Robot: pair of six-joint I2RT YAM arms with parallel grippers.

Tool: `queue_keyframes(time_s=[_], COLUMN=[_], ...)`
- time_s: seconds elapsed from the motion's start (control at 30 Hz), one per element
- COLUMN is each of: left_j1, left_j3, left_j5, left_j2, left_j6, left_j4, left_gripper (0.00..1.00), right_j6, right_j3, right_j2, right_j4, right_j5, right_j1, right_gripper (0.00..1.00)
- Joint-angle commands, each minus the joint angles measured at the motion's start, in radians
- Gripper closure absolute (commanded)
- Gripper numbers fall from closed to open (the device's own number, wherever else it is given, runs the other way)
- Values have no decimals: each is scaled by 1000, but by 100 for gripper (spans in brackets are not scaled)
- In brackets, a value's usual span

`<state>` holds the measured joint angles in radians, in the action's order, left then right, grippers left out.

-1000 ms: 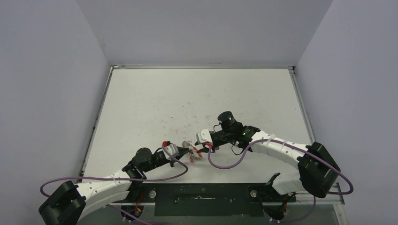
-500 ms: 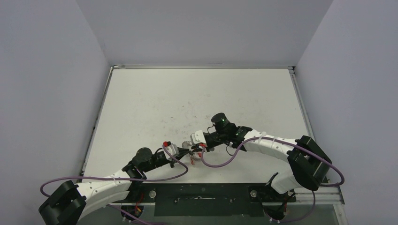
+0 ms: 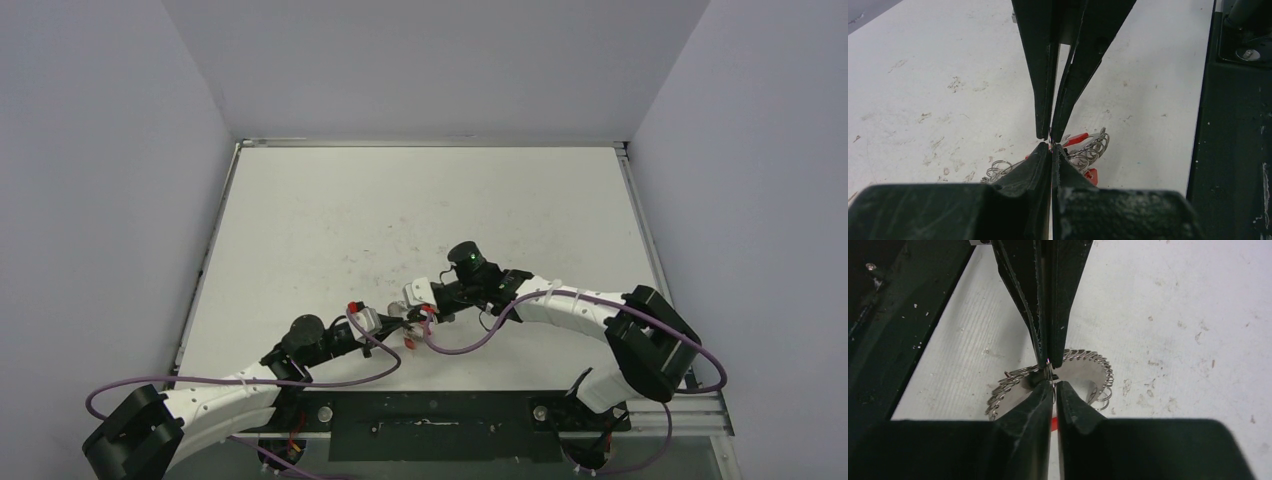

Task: Put the keys on the keyring
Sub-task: Adjust the key on the keyring.

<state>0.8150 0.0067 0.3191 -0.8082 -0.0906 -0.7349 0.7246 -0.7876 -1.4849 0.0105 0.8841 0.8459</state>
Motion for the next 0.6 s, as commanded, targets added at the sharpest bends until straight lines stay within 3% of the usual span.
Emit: queue_keyframes(time_s=[0.0,0.33,0.57], left_j1=[-4,-4,-4], left_j3=[28,18,18], left_j5=[13,-11,-5], left_j2=[4,28,11], left_j6=[-3,23,36], left_j4=[-52,-71,-99], left_gripper=[100,100,100], right_j6=[9,76,38], right_j3=[-23,3,44], right_j2=[-25,-38,-48], right_j4=[36,-42,76], right_j5=[43,-31,-183], right_j1=[5,10,78], right_gripper=[97,100,100])
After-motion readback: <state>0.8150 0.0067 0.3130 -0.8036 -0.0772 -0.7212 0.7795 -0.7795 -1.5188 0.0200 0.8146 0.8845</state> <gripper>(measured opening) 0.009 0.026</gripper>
